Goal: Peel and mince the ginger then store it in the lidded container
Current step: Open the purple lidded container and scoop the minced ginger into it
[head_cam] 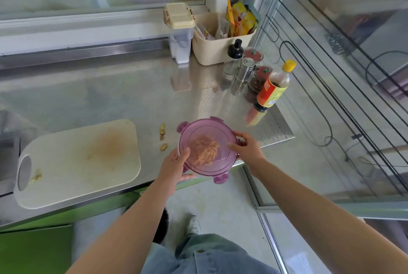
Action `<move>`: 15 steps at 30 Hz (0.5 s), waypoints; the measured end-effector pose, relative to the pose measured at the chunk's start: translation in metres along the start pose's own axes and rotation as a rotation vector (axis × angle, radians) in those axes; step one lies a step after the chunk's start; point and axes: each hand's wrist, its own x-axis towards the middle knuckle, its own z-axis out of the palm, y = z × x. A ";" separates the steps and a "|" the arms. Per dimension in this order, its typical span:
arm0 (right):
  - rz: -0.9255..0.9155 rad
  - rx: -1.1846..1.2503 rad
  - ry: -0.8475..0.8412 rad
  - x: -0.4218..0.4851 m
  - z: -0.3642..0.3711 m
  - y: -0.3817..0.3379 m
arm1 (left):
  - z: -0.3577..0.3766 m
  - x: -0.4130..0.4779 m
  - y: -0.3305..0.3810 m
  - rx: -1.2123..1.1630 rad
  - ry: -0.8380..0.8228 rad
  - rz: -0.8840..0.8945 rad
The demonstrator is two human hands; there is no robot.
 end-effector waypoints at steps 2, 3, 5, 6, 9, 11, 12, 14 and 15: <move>0.036 0.030 -0.026 0.001 0.000 0.000 | 0.000 -0.002 -0.001 0.017 0.020 0.026; 0.065 0.049 -0.040 0.001 0.000 0.000 | 0.000 -0.003 0.000 0.033 0.028 0.050; 0.116 0.079 -0.068 0.002 0.000 -0.001 | 0.001 -0.005 0.004 0.073 0.060 0.094; 0.130 0.084 -0.078 0.003 -0.001 -0.001 | 0.001 -0.004 0.005 0.096 0.074 0.107; 0.136 0.065 -0.103 0.006 -0.002 0.000 | 0.000 -0.006 0.008 0.229 0.114 0.185; 0.133 0.066 -0.112 0.006 -0.002 -0.001 | -0.002 -0.002 0.005 0.289 0.136 0.191; 0.128 0.066 -0.105 0.007 -0.002 -0.001 | -0.002 -0.001 0.006 0.263 0.147 0.173; 0.111 0.056 -0.071 0.008 0.001 -0.002 | 0.000 0.000 0.009 0.210 0.170 0.143; 0.100 0.047 -0.046 0.009 0.001 -0.002 | 0.002 0.000 0.010 0.222 0.182 0.142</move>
